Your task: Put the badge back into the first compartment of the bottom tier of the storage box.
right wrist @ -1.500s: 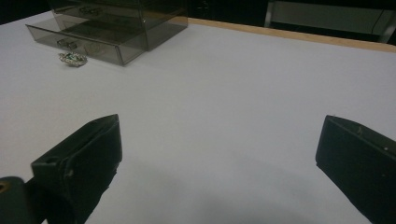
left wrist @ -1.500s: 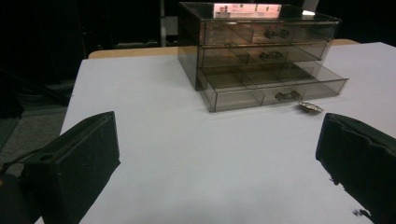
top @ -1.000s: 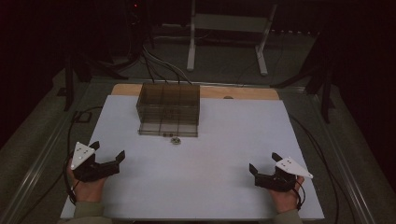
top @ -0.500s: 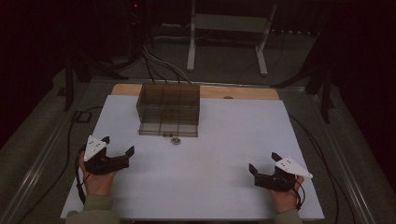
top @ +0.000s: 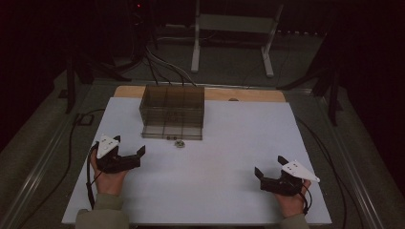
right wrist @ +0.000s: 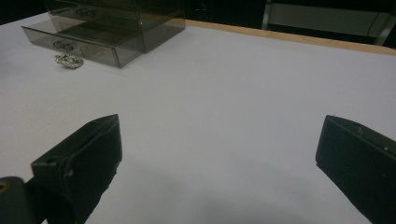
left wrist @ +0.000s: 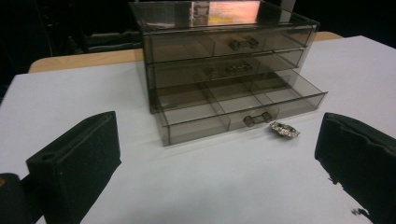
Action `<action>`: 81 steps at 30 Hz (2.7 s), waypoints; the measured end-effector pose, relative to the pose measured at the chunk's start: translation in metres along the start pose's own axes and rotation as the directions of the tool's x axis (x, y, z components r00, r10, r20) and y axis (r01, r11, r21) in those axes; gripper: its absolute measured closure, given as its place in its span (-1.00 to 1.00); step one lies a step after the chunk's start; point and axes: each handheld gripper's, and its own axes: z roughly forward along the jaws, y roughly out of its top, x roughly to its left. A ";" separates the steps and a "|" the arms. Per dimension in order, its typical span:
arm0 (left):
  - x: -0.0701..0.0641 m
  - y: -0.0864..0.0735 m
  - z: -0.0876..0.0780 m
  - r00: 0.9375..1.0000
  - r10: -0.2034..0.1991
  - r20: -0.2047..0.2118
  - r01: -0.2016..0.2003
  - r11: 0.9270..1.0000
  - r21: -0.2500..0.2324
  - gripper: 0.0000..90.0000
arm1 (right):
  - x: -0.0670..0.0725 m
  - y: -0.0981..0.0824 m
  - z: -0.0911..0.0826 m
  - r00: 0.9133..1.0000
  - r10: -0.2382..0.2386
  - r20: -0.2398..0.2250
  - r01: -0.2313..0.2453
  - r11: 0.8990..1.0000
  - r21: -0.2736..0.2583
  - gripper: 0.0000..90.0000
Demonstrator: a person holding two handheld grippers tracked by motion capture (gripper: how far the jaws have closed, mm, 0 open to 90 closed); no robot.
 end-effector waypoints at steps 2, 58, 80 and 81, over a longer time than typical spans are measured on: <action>-0.002 0.000 0.003 1.000 0.000 0.005 0.000 1.000 0.003 -0.98 | 0.000 0.000 0.000 1.000 0.001 0.000 -0.001 1.000 0.000 -0.98; -0.045 -0.002 0.067 0.997 0.008 0.082 -0.015 0.996 0.086 -0.97 | 0.001 0.000 0.001 1.000 -0.004 -0.002 0.004 1.000 0.007 -0.98; -0.061 -0.002 0.086 0.996 0.031 0.086 -0.041 0.993 0.112 -0.89 | 0.001 0.000 0.001 1.000 -0.005 -0.001 0.005 1.000 0.008 -0.98; -0.062 -0.002 0.088 0.996 0.032 0.086 -0.041 0.993 0.114 -0.88 | 0.001 0.000 0.001 1.000 -0.004 -0.001 0.004 1.000 0.008 -0.98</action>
